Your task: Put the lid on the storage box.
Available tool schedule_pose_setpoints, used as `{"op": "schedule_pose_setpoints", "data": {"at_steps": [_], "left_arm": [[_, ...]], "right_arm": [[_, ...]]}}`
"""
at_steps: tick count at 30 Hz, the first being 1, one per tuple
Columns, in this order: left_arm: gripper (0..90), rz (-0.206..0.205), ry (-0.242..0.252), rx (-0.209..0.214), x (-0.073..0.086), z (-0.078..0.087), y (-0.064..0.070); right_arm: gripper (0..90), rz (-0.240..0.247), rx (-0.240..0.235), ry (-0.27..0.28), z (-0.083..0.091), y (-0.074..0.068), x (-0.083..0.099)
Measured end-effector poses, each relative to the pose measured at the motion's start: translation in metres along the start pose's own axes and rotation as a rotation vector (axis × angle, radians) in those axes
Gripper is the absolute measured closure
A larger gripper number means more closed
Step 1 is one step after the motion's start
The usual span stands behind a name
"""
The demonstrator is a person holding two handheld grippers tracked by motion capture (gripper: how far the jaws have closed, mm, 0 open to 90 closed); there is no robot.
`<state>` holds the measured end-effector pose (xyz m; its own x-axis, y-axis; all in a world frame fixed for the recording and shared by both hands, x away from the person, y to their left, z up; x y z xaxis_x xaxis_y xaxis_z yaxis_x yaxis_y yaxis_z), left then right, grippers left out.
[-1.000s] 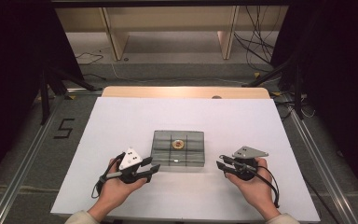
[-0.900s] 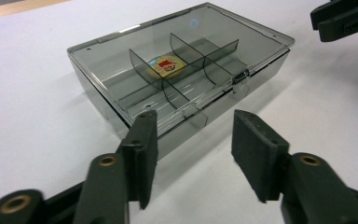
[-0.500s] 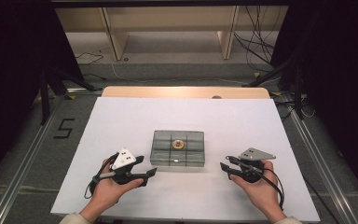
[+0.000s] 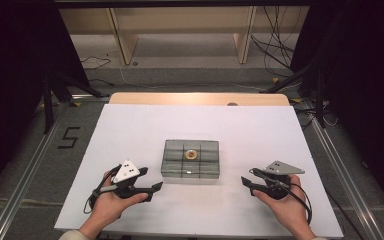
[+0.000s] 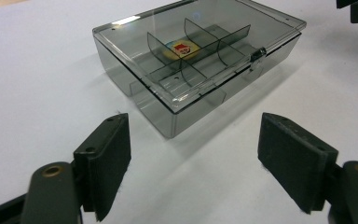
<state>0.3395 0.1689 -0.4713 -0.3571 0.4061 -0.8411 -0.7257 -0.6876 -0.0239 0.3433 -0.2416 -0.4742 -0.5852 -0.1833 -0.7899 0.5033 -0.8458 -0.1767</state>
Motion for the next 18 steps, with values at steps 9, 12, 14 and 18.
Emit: {"op": "schedule_pose_setpoints", "data": {"at_steps": [9, 12, 14, 18], "left_arm": [[23.3, 0.001, -0.021, -0.008, 0.006, 0.004, -0.007], [22.4, 0.001, -0.026, -0.013, 0.009, 0.005, -0.010], [22.1, 0.007, -0.027, -0.017, 0.011, 0.007, -0.012], [20.7, 0.018, -0.032, -0.033, 0.014, 0.009, -0.018]], "right_arm": [[37.2, -0.008, 0.021, 0.002, 0.009, 0.010, 0.008], [35.4, -0.005, 0.025, 0.006, 0.011, 0.014, 0.011], [33.9, -0.007, 0.028, 0.007, 0.012, 0.016, 0.012], [31.9, -0.015, 0.035, 0.008, 0.014, 0.020, 0.016]]}}
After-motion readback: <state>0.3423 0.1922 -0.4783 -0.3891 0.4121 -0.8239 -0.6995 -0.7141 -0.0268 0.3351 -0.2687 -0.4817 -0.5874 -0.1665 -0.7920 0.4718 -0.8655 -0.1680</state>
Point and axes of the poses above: each handheld gripper's, and its own axes: z roughly backward along the jaws, x roughly out of its underside, y roughly to its right, the point moved 2 cm from there along -z, roughly forward along the jaws, and after that the axes turned 7 degrees about -z, right-handed, at the moved point
